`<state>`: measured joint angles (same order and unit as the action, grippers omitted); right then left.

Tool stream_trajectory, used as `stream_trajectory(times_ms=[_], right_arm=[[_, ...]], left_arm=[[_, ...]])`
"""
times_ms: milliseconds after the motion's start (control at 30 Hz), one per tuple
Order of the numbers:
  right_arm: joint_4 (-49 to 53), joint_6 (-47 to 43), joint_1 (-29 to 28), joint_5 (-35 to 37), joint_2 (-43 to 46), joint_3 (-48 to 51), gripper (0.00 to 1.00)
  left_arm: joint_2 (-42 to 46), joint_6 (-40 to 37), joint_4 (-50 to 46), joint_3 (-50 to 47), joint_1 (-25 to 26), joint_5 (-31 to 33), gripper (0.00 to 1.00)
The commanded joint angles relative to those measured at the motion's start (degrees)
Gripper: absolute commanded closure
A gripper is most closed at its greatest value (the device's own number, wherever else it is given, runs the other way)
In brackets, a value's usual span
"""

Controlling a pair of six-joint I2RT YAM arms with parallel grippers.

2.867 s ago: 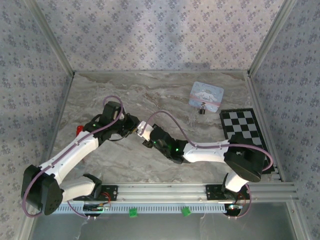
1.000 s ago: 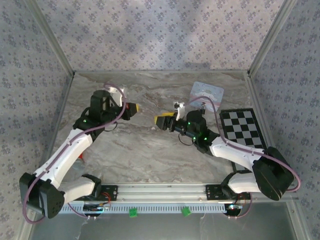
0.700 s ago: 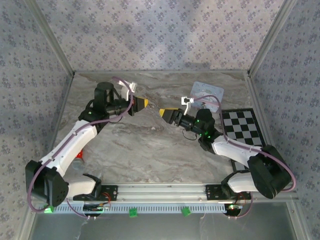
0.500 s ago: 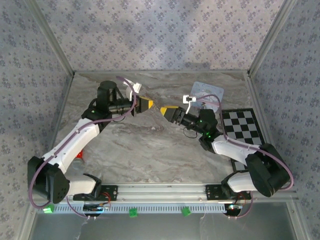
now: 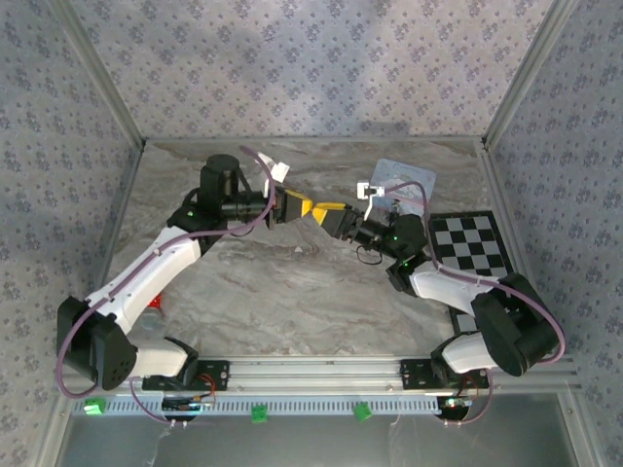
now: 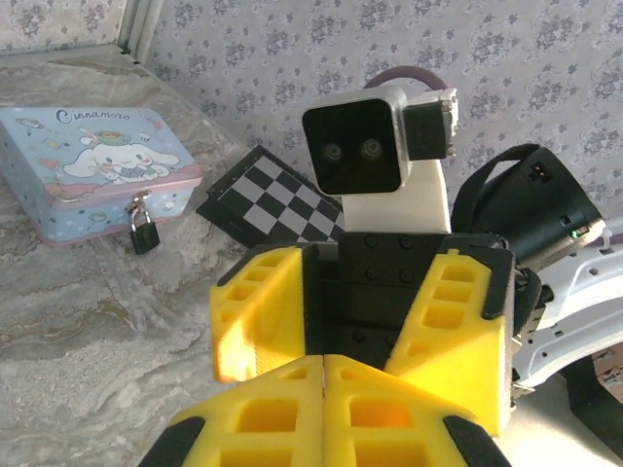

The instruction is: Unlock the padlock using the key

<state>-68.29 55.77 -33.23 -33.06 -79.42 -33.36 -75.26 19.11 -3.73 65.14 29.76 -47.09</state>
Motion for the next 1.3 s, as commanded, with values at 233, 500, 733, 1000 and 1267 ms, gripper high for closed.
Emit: stream_trajectory(times_ms=[233,500,733,1000,1267], right_arm=[[-4.49,1.04,-1.66,-3.11,-0.49,-0.17,0.48],[-4.83,1.36,-0.85,-3.14,-0.32,-0.39,0.53],[-5.27,1.36,-1.02,-3.81,-0.59,-1.00,0.60],[-4.63,1.21,-1.29,-4.03,-0.98,-1.24,0.68],[-4.39,1.23,-1.82,-4.23,-1.09,-2.66,0.73]], left_arm=[[-0.29,-1.08,-2.78,5.90,-0.01,-1.51,1.00],[0.24,-1.82,-4.74,6.07,-0.58,-2.38,1.00],[0.74,-1.71,-4.59,5.48,-1.24,-2.48,1.00],[1.21,-0.25,-3.48,5.08,-2.25,-3.36,1.00],[0.66,0.59,-2.73,4.81,-2.34,-4.70,1.00]])
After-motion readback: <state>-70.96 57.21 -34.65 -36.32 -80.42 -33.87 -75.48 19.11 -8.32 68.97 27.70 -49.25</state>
